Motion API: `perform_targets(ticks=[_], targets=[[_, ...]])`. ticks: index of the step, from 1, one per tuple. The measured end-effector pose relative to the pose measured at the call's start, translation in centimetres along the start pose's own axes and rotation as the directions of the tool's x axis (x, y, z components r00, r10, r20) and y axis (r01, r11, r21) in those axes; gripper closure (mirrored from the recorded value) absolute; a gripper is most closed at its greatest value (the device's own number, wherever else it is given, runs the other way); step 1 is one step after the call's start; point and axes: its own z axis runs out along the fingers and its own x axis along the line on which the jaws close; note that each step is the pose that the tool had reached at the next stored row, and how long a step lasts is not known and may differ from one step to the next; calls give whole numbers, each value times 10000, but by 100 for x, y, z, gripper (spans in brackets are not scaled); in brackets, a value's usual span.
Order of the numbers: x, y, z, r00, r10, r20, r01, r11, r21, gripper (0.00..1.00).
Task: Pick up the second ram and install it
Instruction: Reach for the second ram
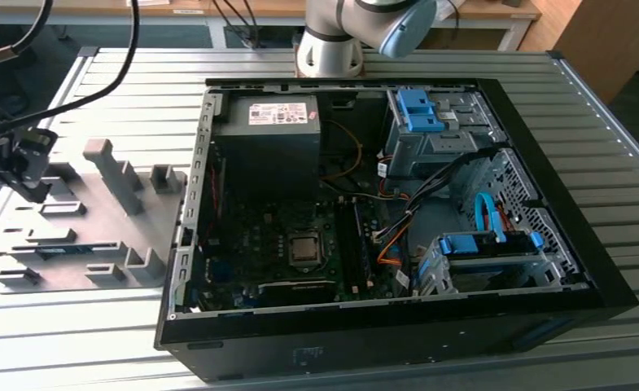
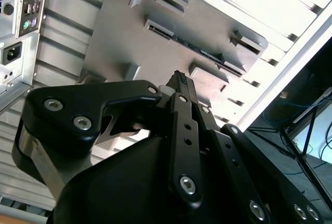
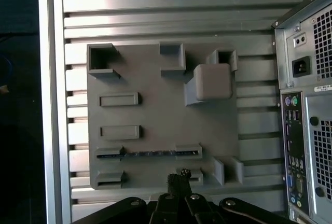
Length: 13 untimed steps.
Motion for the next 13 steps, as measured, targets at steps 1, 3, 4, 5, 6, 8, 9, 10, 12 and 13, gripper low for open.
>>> perform_targets(ticks=[1,3,4,5,6,8,9,10,12,13], targets=[[1,-1,18,10000,0,0,0,10000,0,90],[23,-5,52,10000,-1,-1,1,10000,3,90],[43,-7,64,10000,-1,-2,1,10000,4,90],[62,-6,75,10000,-1,-2,1,10000,4,90],[80,-2,85,10000,-1,0,1,10000,2,90],[108,23,98,10000,-2,0,2,10000,3,90],[122,40,104,10000,-2,-1,2,10000,3,90],[133,51,112,10000,-1,1,1,10000,2,90],[153,65,130,10000,0,2,0,10000,1,90],[155,65,133,10000,-2,-2,2,10000,4,90]])
